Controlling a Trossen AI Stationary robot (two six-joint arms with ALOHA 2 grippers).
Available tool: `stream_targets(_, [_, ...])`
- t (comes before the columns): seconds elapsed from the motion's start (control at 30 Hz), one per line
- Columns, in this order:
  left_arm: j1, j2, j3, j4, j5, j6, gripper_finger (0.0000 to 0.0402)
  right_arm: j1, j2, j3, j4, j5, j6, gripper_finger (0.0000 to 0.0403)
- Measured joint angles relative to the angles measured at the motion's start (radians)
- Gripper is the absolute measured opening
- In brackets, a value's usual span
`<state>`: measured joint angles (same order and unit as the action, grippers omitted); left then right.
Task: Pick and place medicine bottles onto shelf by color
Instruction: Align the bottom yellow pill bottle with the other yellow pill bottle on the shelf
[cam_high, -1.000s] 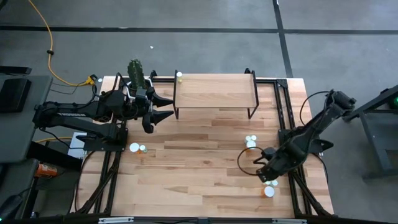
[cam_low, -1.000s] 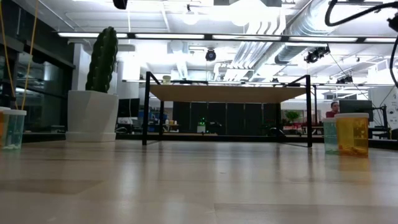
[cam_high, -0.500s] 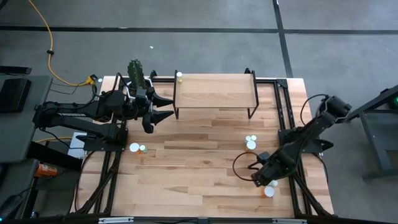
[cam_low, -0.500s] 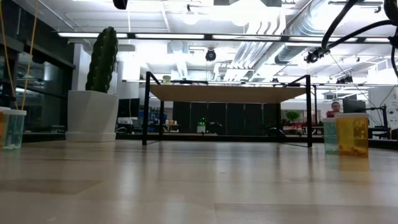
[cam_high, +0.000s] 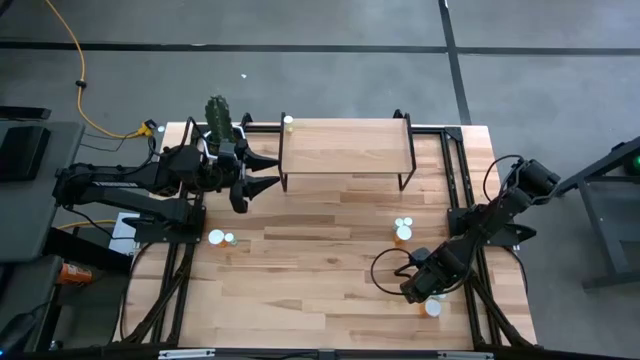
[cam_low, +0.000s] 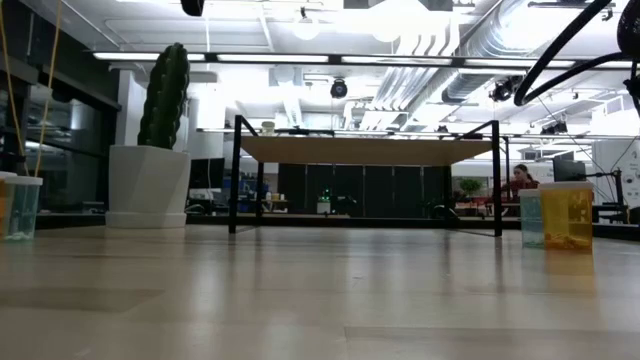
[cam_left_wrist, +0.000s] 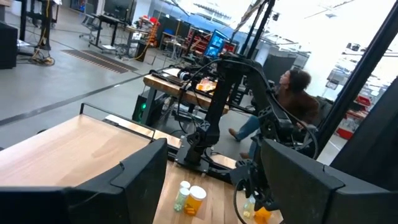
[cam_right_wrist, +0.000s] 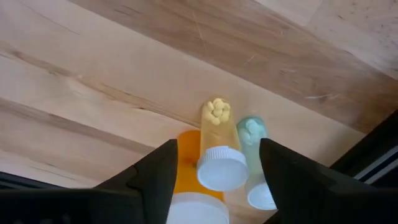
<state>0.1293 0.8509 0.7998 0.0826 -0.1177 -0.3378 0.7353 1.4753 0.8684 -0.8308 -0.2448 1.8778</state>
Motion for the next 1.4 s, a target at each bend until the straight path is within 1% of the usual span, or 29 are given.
stream_targets(0.2, [0.000,0.000,0.000,-0.001,-0.001,0.000,0.0250,0.000,0.000,0.000,-0.003,-0.019,0.000,0.0165])
stream_targets(0.33, [0.000,0.000,0.000,-0.005,-0.002,0.000,0.0250,0.000,-0.001,0.000,-0.003,-0.025,0.000,0.0141])
stream_targets(0.6, [0.000,0.000,0.000,-0.005,-0.002,0.019,0.0250,0.000,-0.004,0.000,-0.003,-0.025,0.000,0.0115])
stream_targets(0.7, [0.000,0.000,0.000,-0.005,-0.002,0.026,0.0250,0.000,-0.028,0.000,-0.003,-0.021,-0.005,0.0108])
stream_targets(0.77, [0.000,0.000,0.000,-0.005,-0.002,0.026,0.0250,0.000,-0.056,0.009,-0.018,-0.003,-0.026,0.0106])
stream_targets(0.83, [0.000,0.000,0.000,-0.005,-0.002,0.026,0.0250,-0.007,-0.090,0.039,-0.053,0.052,-0.069,0.0106])
stream_targets(0.97, [0.000,0.000,0.000,-0.005,-0.002,0.026,0.0250,-0.058,-0.155,0.160,-0.151,0.196,-0.206,0.0105])
stream_targets(1.1, [0.000,0.000,0.000,-0.005,-0.002,0.026,0.0250,-0.184,-0.168,0.351,-0.250,0.356,-0.379,0.0105])
stream_targets(1.17, [0.000,0.000,0.000,-0.005,-0.002,0.026,0.0250,-0.273,-0.146,0.465,-0.311,0.421,-0.495,0.0104])
stream_targets(1.27, [0.000,0.000,0.000,-0.005,-0.001,0.026,0.0250,-0.408,-0.085,0.632,-0.379,0.490,-0.703,0.0104])
stream_targets(1.37, [0.000,0.000,0.000,-0.006,-0.005,0.016,0.0250,-0.529,-0.006,0.783,-0.411,0.542,-0.909,0.0104])
stream_targets(1.4, [0.000,0.000,0.000,-0.009,-0.022,0.010,0.0250,-0.567,0.023,0.825,-0.414,0.549,-0.974,0.0104])
